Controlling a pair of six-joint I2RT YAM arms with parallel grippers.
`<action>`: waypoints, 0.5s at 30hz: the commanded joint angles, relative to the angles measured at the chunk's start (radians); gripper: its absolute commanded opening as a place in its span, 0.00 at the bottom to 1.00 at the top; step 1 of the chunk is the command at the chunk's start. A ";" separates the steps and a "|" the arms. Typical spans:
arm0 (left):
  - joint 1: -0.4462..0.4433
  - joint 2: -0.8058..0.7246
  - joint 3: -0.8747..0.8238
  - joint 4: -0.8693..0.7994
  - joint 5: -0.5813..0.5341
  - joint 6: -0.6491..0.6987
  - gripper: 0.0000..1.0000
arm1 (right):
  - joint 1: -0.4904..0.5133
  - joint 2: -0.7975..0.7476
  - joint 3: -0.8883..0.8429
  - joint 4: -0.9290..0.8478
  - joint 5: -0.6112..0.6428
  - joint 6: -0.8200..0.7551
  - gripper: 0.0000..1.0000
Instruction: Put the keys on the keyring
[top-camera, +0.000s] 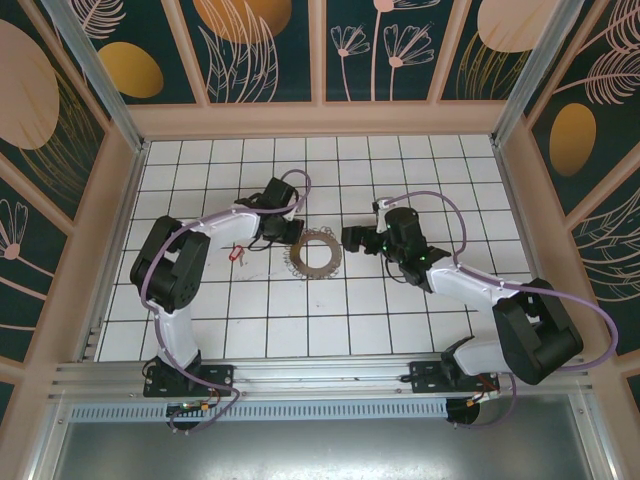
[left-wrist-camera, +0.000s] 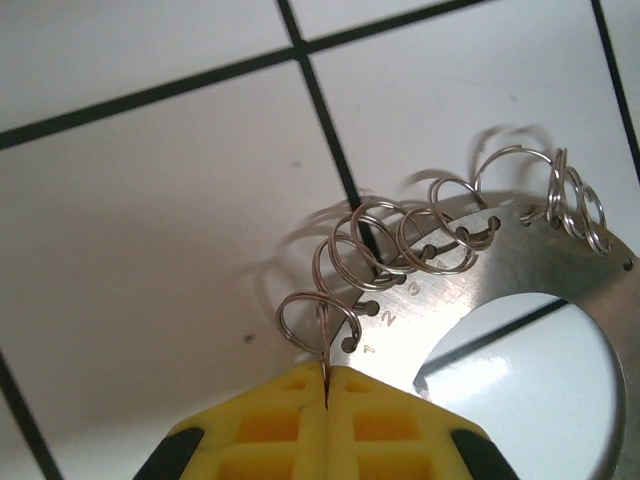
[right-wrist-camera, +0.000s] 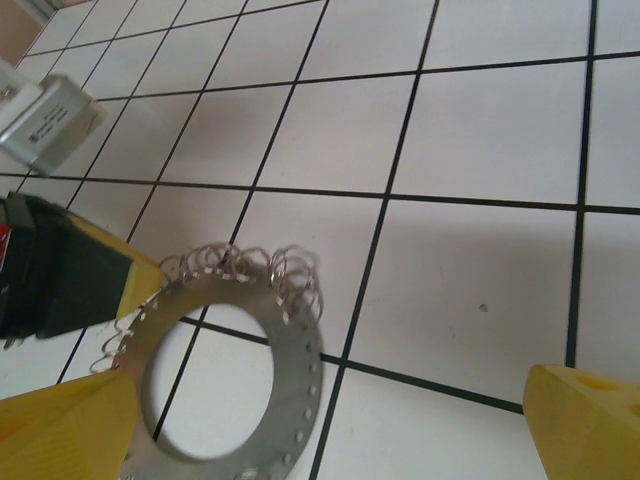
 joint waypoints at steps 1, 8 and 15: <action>-0.003 -0.043 -0.007 -0.026 0.019 0.049 0.09 | -0.017 -0.015 -0.015 0.031 -0.006 0.023 0.99; -0.004 -0.097 -0.021 -0.058 -0.029 -0.003 0.32 | -0.018 -0.028 -0.029 0.026 0.001 0.032 0.99; 0.045 -0.243 -0.126 -0.066 -0.094 -0.091 0.44 | -0.017 -0.027 -0.031 0.027 -0.010 0.037 0.99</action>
